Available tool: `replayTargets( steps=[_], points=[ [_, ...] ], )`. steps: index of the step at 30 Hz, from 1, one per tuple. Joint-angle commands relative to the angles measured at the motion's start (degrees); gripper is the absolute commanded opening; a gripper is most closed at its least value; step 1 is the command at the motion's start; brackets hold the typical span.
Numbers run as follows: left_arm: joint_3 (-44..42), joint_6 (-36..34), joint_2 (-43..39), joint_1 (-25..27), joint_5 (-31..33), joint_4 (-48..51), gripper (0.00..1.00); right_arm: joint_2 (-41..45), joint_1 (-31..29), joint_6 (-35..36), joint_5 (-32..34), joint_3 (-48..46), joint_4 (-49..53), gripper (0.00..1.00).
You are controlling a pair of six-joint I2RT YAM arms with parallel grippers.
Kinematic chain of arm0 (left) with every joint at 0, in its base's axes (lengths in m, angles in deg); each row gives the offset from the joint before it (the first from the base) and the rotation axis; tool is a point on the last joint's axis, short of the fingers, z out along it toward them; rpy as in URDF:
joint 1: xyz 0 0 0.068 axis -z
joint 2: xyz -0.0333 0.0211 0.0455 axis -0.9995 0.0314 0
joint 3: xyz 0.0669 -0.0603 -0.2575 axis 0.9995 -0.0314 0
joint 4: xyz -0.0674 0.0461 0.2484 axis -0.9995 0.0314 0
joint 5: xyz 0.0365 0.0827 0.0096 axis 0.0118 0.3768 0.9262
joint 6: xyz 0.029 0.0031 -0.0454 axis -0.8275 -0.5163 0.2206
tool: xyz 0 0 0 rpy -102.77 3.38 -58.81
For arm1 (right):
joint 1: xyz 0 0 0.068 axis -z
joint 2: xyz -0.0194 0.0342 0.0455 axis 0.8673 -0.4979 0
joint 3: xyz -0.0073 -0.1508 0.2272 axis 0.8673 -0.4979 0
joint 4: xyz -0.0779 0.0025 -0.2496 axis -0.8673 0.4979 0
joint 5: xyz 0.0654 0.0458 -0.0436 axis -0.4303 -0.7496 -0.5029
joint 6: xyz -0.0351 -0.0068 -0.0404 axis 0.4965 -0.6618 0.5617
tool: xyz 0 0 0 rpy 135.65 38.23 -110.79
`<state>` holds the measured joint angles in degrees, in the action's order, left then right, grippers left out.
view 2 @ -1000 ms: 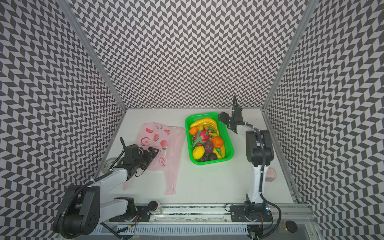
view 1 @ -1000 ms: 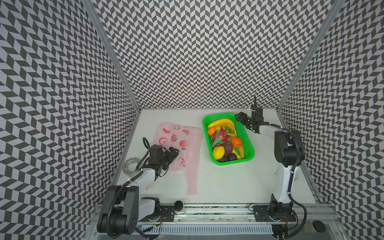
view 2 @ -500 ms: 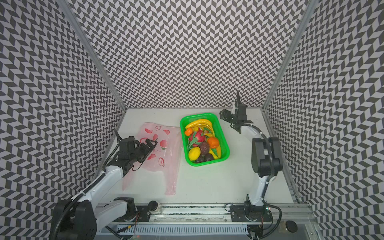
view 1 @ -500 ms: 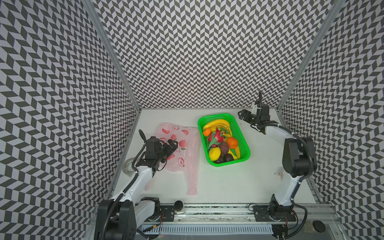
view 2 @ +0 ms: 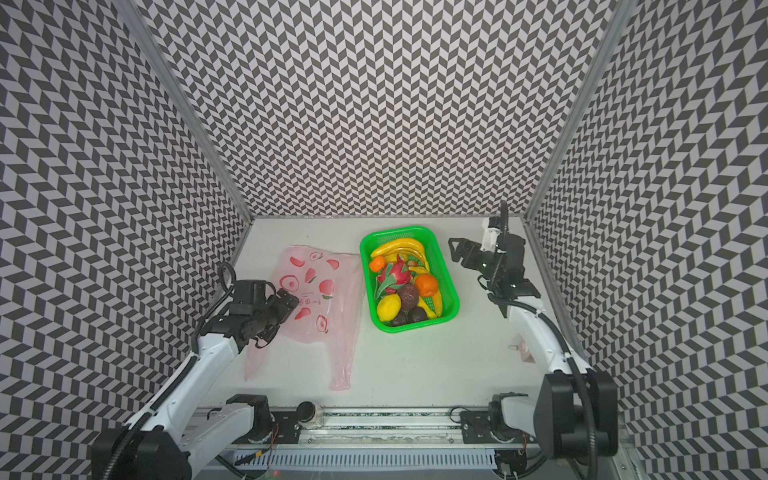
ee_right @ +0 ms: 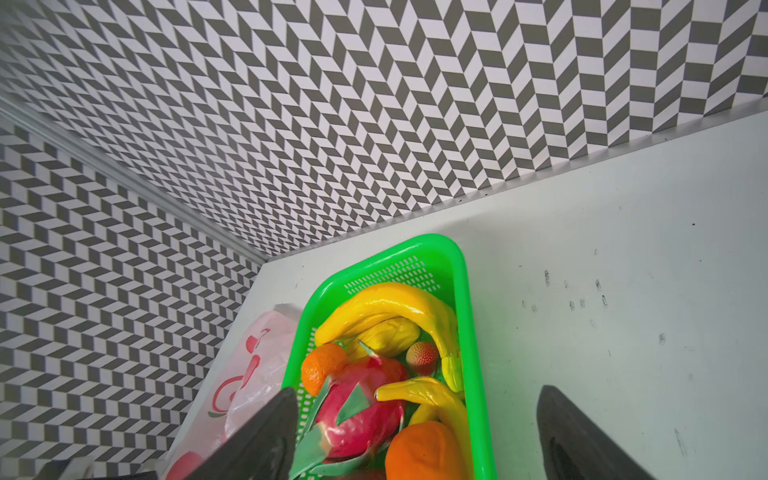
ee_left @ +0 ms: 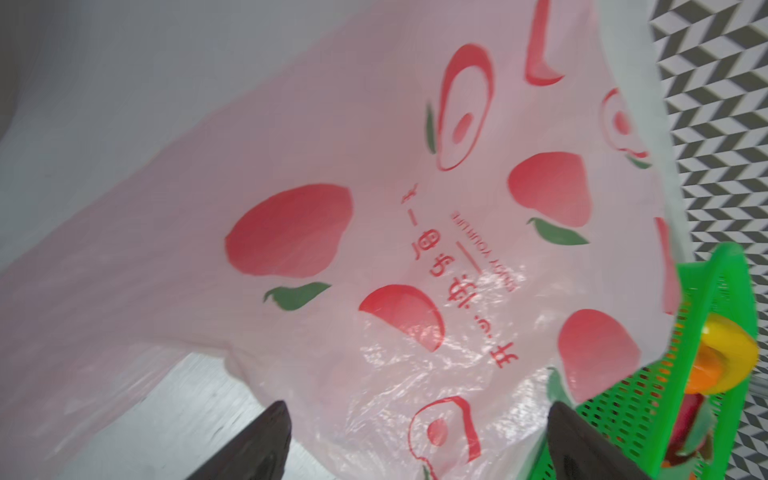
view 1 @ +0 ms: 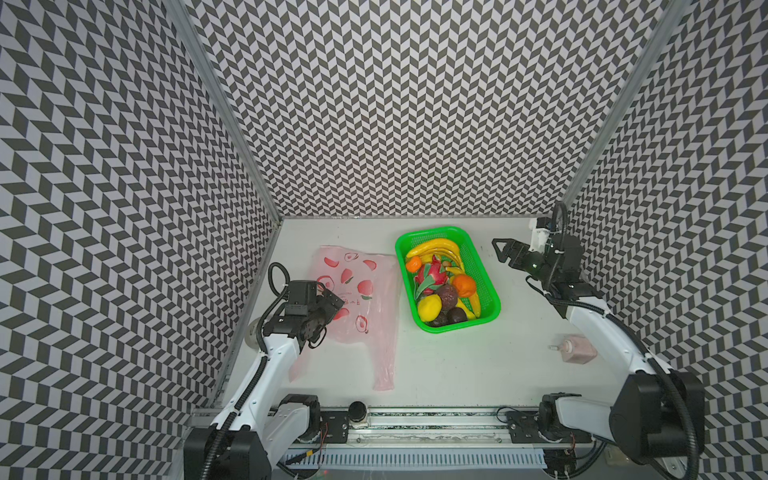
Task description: Place the fake fruits into the plastic bag and tie a complex knot
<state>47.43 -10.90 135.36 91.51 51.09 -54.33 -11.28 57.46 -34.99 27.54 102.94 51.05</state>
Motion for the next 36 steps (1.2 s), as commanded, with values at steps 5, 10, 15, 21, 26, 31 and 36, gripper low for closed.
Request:
replayTargets(
  steps=[5, 10, 15, 21, 26, 31, 36],
  points=[
    [-6.02, 4.82, 2.40, -1.19, -0.50, -1.13, 0.89, 3.69, -0.90, 1.07, -0.73, -0.47, -1.74, 0.87],
    [-7.93, 3.58, 4.79, -2.03, -1.19, -8.55, 0.74, 3.71, -0.99, 1.87, -0.46, -0.64, -1.31, 0.87],
    [-7.75, 3.28, 5.76, -2.43, -0.76, -11.22, 0.58, 3.86, -1.19, 2.83, 0.39, -1.03, -0.61, 0.86],
    [-7.95, 2.17, 5.92, -2.75, -1.07, -12.09, 0.39, 3.88, -1.32, 3.40, 1.10, -1.08, -0.33, 0.86],
    [-7.89, 1.44, 5.38, -3.29, -1.68, -12.72, 0.16, 4.14, -1.62, 2.98, 0.01, -1.28, -0.99, 0.86],
    [-7.70, 0.63, 4.57, -3.84, -3.12, -13.02, 0.00, 4.77, -1.89, 3.13, -0.19, -1.52, -1.43, 0.86],
    [-6.00, 2.13, 0.34, -3.98, -3.74, -11.06, 0.00, 5.83, -2.56, 4.21, -3.68, -2.26, -4.14, 0.86]
  ],
)
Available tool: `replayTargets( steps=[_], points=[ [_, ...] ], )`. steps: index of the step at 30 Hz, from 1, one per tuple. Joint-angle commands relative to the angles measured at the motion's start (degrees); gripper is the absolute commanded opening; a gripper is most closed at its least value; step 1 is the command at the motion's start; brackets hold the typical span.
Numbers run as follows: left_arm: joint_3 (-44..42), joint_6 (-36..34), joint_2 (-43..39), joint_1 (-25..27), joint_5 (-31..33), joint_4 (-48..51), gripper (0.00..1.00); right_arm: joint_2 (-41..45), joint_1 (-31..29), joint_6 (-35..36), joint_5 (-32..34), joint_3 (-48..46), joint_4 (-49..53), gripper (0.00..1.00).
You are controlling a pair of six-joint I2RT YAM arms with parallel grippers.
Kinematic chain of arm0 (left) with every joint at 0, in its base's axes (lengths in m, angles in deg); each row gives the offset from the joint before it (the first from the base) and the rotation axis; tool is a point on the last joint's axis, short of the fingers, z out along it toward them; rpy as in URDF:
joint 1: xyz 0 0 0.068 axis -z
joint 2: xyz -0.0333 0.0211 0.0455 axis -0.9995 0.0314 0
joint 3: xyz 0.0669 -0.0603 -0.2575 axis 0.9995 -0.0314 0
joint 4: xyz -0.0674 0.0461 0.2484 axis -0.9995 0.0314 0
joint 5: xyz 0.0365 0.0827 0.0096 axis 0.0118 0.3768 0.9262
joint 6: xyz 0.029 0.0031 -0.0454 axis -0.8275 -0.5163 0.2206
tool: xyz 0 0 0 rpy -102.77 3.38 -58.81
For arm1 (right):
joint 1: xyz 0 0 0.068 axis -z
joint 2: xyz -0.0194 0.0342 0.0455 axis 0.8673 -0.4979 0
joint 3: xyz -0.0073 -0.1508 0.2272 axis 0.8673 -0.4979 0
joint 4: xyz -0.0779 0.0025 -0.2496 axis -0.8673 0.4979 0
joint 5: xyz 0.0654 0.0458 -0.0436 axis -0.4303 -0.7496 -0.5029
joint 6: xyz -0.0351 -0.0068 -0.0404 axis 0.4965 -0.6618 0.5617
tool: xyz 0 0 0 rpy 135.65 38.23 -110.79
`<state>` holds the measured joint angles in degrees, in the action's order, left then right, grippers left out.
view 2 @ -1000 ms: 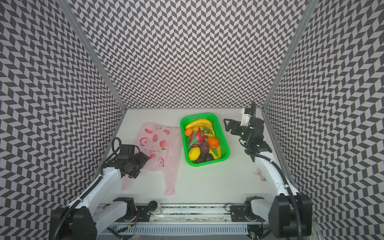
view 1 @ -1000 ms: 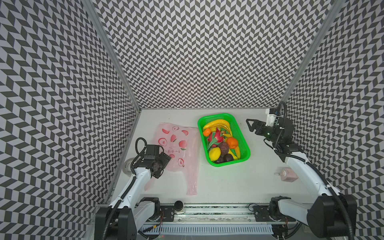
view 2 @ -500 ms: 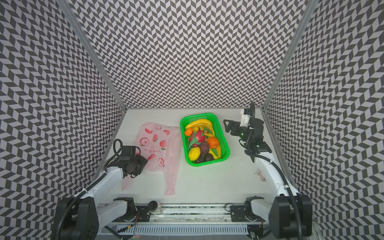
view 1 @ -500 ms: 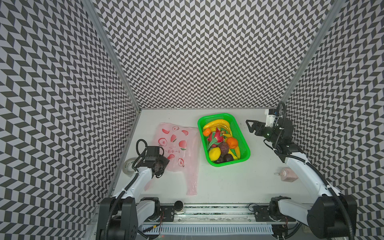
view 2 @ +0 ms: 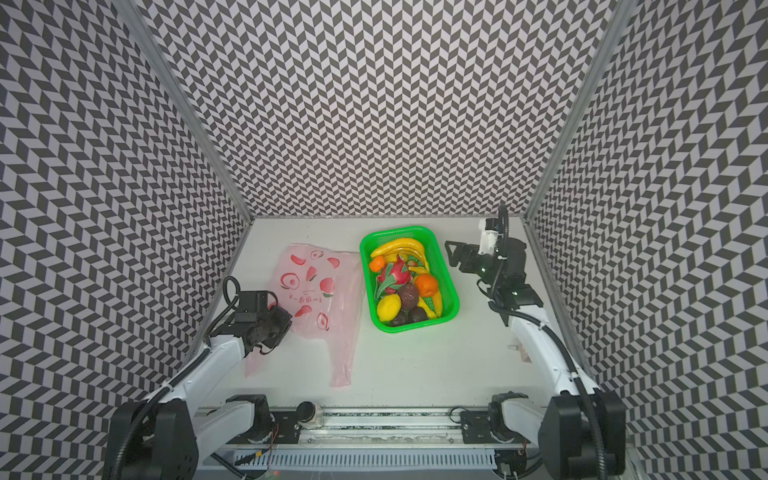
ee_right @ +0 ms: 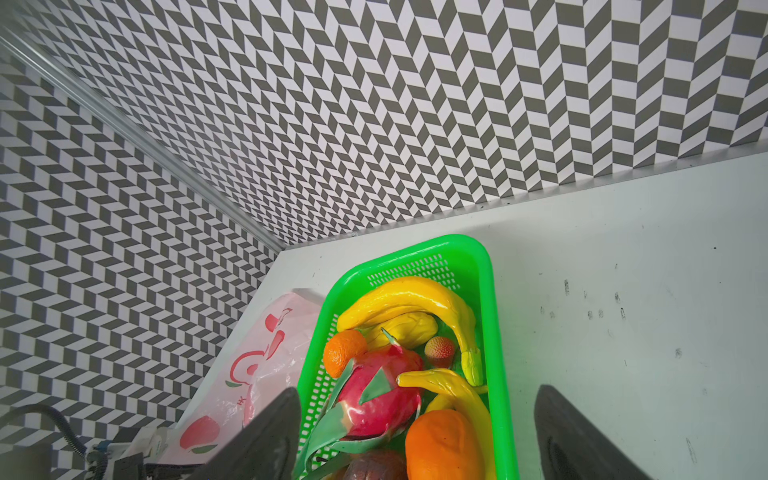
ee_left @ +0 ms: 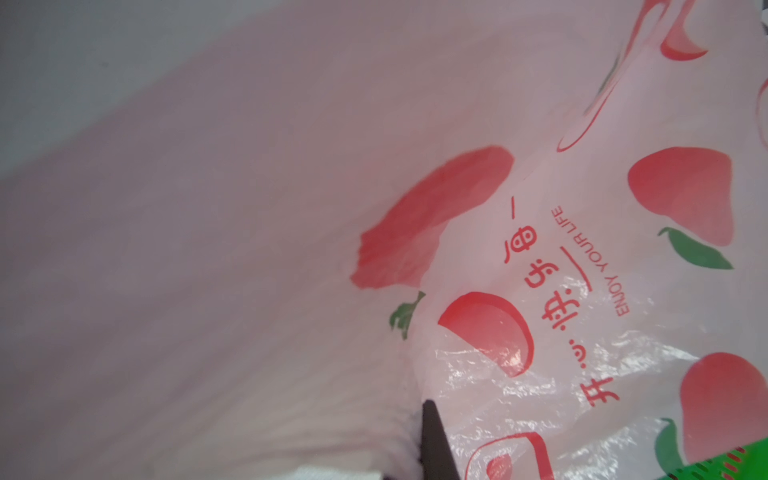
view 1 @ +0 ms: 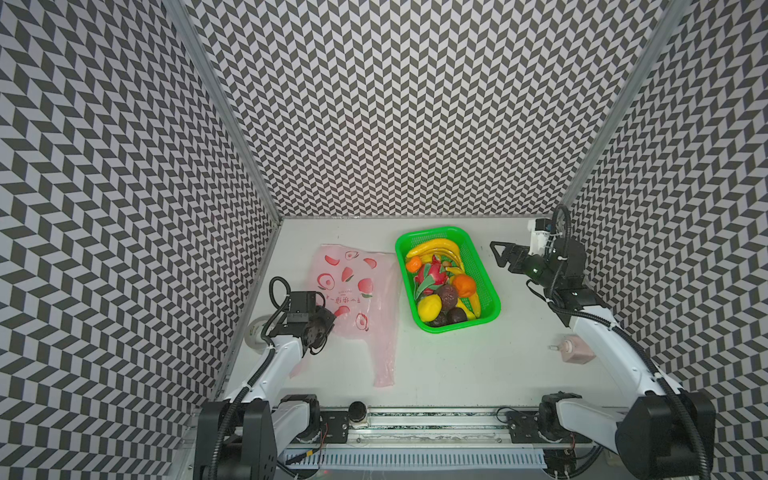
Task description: Place the fake fruits into the plastic bag and tie a complex knot
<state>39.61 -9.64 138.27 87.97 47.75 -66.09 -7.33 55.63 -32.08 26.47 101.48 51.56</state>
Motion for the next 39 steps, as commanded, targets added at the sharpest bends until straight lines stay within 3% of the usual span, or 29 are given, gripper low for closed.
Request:
replayTargets(
  steps=[1, 8, 14, 18, 22, 26, 31, 39],
  points=[
    [2.72, 1.48, -3.64, -0.45, -0.19, 1.64, 0.00, 2.35, -1.49, 1.65, -3.49, -1.16, -5.94, 0.86],
    [11.64, 4.78, -6.98, -0.48, -0.36, 6.91, 0.00, 6.56, -14.97, 8.84, -1.81, -4.23, -12.87, 0.91],
    [17.09, 9.47, -5.47, -0.41, -6.28, 5.07, 0.00, 9.65, -28.71, 18.10, -1.66, -9.17, -22.30, 0.95],
    [19.22, 11.49, -5.65, 0.13, -8.07, 3.85, 0.00, 9.17, -38.86, 25.71, 3.59, -11.95, -26.59, 0.95],
    [20.68, 12.85, -6.92, 1.14, -7.92, 3.34, 0.00, 4.20, -47.93, 29.29, 13.07, -11.44, -28.18, 0.95],
    [20.56, 14.17, -8.48, 1.69, -7.58, 3.08, 0.00, -3.30, -53.07, 27.71, 19.83, -7.71, -29.81, 0.95],
    [19.93, 15.11, -10.16, 2.61, -7.47, 2.05, 0.00, -13.47, -56.53, 25.52, 23.13, -0.11, -28.14, 0.92],
    [19.56, 14.85, -11.16, 3.28, -7.32, 1.56, 0.00, -25.81, -58.39, 26.95, 28.12, 8.48, -25.34, 0.89]
  ],
)
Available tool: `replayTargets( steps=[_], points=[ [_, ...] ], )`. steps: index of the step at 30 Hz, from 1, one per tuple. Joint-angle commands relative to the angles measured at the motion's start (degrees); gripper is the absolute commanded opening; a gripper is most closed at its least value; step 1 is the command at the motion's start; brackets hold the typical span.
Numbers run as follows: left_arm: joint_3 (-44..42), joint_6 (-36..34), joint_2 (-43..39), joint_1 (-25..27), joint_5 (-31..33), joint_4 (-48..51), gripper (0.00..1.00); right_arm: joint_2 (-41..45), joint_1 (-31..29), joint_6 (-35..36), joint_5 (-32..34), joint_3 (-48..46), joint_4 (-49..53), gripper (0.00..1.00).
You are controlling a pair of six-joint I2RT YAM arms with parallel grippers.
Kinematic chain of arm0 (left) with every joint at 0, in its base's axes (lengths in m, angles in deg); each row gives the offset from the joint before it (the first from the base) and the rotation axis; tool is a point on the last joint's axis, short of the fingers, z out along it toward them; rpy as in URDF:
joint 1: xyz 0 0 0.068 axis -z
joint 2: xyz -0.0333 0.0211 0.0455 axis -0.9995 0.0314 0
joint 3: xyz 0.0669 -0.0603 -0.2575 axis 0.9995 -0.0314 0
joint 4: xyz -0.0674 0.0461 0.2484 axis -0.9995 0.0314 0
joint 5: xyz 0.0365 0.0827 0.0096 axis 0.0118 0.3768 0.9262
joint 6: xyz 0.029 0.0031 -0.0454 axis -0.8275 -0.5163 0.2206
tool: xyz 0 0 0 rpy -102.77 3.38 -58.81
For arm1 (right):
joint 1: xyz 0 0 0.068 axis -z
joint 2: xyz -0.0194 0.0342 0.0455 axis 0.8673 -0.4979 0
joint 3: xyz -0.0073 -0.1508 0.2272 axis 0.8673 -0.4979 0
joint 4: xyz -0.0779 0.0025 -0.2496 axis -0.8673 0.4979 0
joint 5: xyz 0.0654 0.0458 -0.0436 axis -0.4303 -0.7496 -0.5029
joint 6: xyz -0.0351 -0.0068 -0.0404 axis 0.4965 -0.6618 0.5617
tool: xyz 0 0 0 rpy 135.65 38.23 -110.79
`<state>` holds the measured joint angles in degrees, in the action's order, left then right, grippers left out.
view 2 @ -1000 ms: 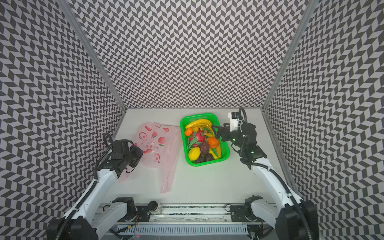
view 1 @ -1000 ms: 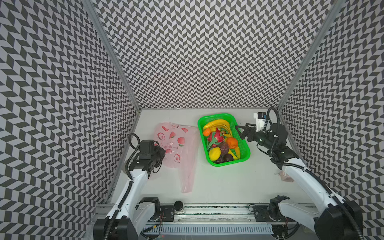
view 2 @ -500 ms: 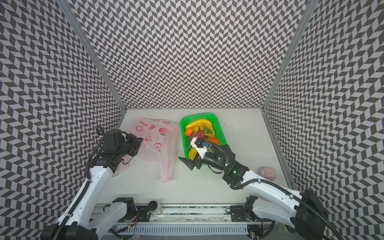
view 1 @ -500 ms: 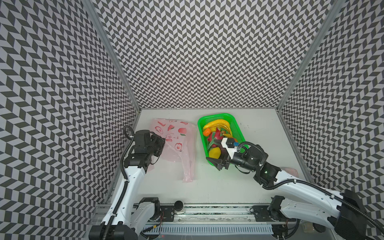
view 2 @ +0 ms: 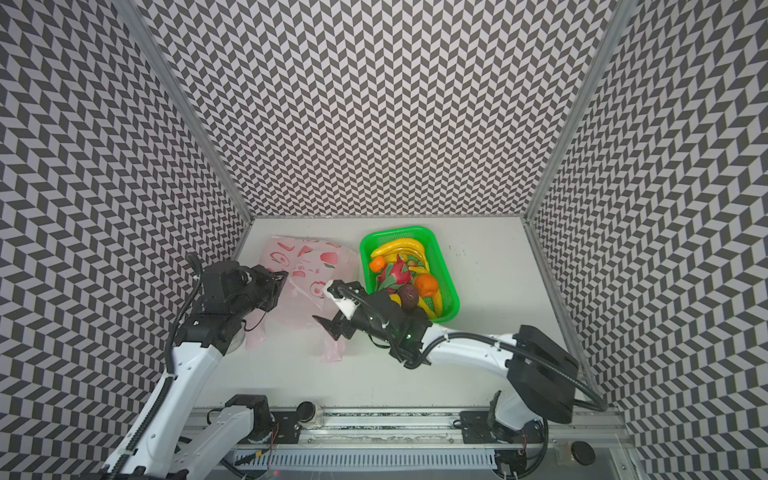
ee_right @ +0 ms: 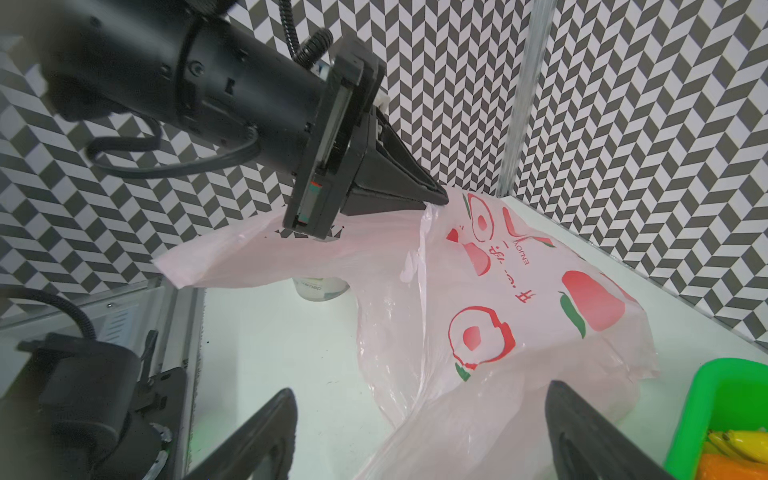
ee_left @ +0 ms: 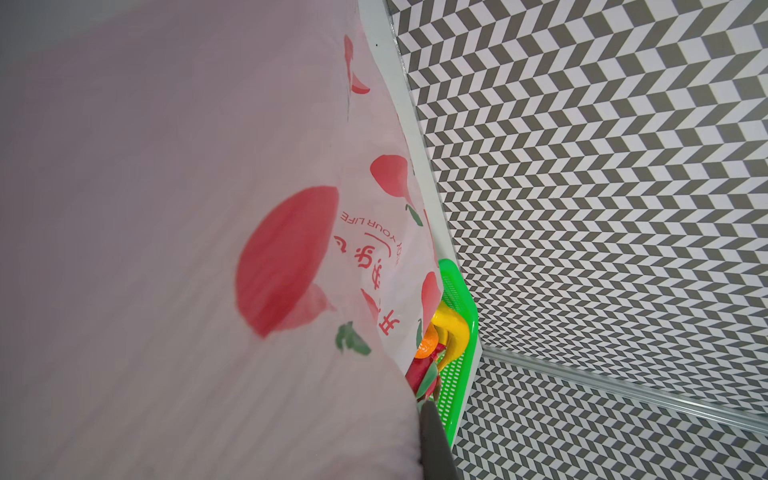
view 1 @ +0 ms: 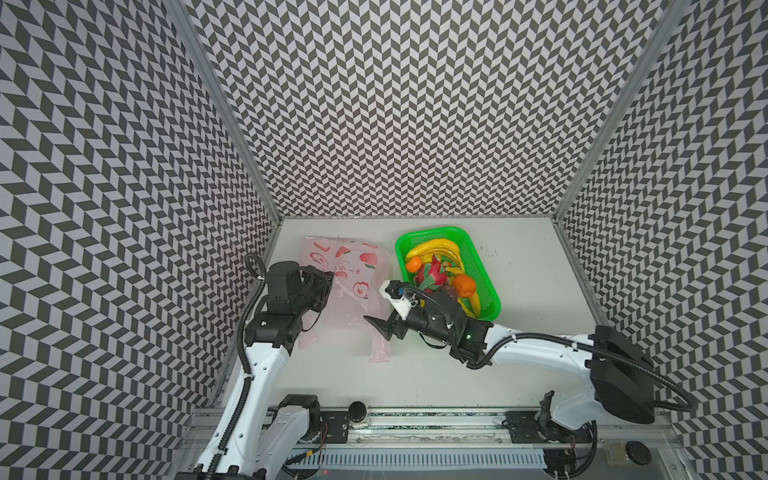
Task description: Place the fake fruits into the plastic bag and tie a complex knot
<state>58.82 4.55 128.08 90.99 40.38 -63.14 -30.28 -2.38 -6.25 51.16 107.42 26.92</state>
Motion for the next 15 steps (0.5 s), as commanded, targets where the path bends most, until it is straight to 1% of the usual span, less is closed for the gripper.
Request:
replayTargets(
  steps=[1, 8, 12, 15],
  points=[
    [0.33, 0.61, -1.01, 0.23, -0.07, -1.39, 0.00, -3.90, -0.49, 1.03, 3.77, 3.24, -0.46, 0.88],
    [0.20, 0.34, -1.54, 0.39, 0.00, -1.71, 0.00, -9.90, -0.76, 0.32, 5.49, 7.00, 0.13, 0.82],
    [0.15, -0.04, -1.53, 0.63, 0.08, -2.01, 0.00, -11.74, -0.80, -0.28, 4.20, 9.07, 0.72, 0.82],
    [0.15, 0.05, -1.56, 0.95, 0.24, -2.10, 0.00, -13.55, -0.87, -0.56, 5.51, 10.38, 0.08, 0.82]
  ],
)
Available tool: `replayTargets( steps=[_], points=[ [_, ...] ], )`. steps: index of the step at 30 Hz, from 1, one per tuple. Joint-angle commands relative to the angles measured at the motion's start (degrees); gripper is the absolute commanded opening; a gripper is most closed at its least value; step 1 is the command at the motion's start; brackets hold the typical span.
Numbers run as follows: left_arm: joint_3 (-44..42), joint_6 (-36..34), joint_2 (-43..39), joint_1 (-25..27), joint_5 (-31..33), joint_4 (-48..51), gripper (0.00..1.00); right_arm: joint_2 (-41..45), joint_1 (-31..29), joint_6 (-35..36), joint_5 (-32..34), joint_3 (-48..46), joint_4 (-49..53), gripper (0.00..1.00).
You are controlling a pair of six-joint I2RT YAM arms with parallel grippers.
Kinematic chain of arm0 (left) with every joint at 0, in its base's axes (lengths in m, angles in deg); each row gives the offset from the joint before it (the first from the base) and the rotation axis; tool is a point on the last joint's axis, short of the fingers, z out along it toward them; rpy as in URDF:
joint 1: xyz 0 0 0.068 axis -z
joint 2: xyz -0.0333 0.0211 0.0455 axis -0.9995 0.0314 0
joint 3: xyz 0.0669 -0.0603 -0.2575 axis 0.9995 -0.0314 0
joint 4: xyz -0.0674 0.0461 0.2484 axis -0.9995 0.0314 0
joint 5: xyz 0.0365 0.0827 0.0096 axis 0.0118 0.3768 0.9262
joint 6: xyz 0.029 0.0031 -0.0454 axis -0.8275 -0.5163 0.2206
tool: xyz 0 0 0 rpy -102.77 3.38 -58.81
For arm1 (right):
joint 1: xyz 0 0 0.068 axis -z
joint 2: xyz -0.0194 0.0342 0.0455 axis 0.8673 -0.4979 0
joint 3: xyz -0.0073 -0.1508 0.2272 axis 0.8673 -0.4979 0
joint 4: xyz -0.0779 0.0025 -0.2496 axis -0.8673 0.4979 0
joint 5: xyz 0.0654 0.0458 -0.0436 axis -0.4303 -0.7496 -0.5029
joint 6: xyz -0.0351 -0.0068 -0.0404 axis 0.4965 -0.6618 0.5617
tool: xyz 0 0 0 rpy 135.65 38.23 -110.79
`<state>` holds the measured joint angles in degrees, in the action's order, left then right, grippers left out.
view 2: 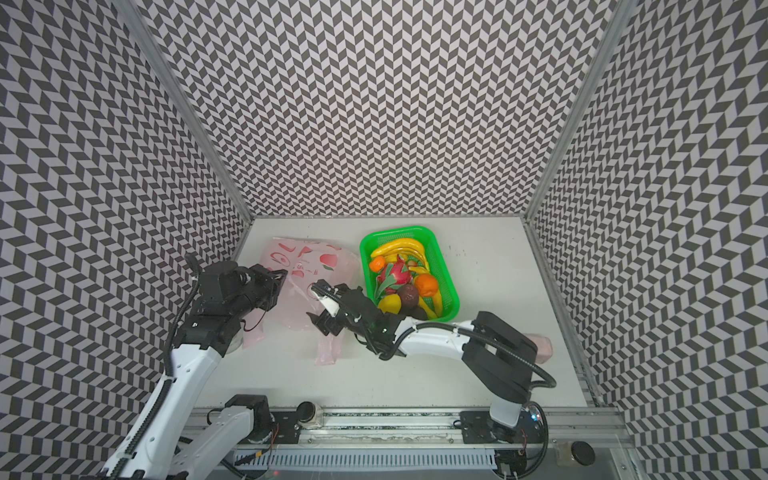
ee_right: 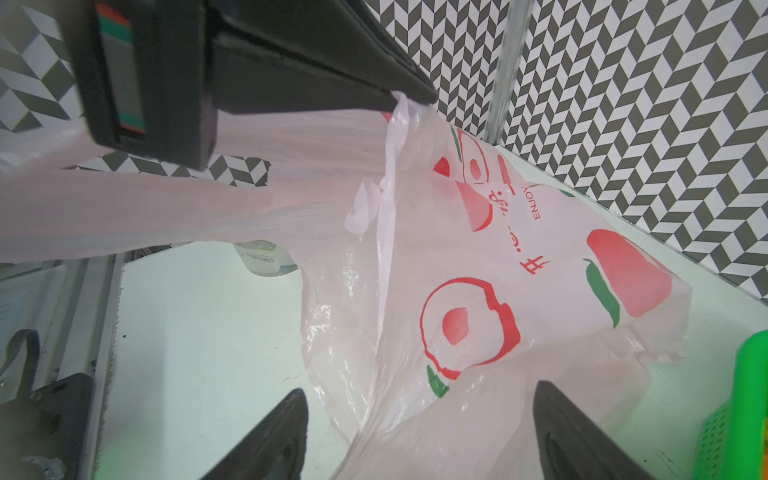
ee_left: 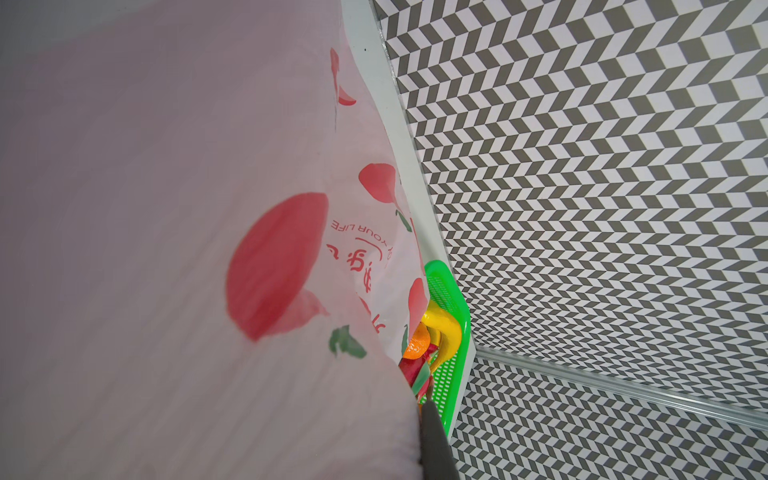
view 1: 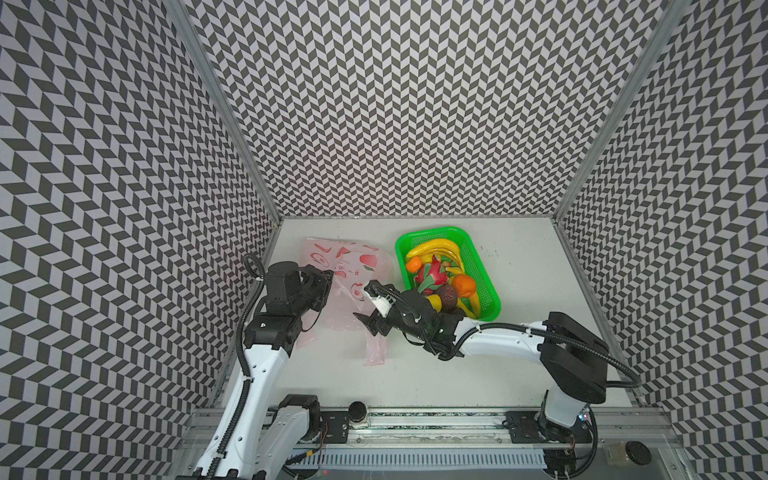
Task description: Place the fake fruits into the plastic bag and tie a complex knot
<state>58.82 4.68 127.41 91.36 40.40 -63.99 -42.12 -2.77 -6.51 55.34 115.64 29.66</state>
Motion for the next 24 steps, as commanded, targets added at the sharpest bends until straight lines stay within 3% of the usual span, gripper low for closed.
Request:
replayTargets(
  steps=[1, 5, 7, 10, 14, 15, 18, 24],
  points=[
    [0.24, -0.09, -0.89, 0.71, 0.53, -1.24, 0.00, -2.37, -0.54, -0.33, 2.03, 2.80, -2.65, 0.82],
    [1.00, -0.74, -1.04, 1.86, 2.11, -1.32, 0.00, -5.53, -0.53, -1.80, 6.22, 5.99, -1.97, 0.80],
    [1.14, -1.07, -1.09, 2.06, 2.14, -1.50, 0.00, -6.66, -0.54, -1.71, 7.88, 7.23, -1.95, 0.72],
    [0.99, -1.57, -1.09, 2.13, 2.07, -1.67, 0.00, -6.84, -0.54, -1.13, 10.01, 8.43, -1.56, 0.49],
    [0.64, -4.33, -1.28, 2.12, 2.28, -1.98, 0.01, -3.41, 0.03, 0.34, 11.40, 7.19, -0.69, 0.09],
    [0.46, -5.87, -1.60, 2.16, 2.32, -2.50, 0.08, -2.04, 0.36, 0.60, 10.70, 6.67, 0.00, 0.00],
    [0.54, -11.11, -2.51, 2.04, 2.76, -3.64, 0.34, 1.44, 1.77, 0.87, 7.23, 5.73, 3.18, 0.00],
    [5.61, -28.54, -4.98, 1.67, 3.44, -1.91, 0.66, 4.69, 4.46, 3.10, 1.14, 7.17, 11.01, 0.00]
  ],
)
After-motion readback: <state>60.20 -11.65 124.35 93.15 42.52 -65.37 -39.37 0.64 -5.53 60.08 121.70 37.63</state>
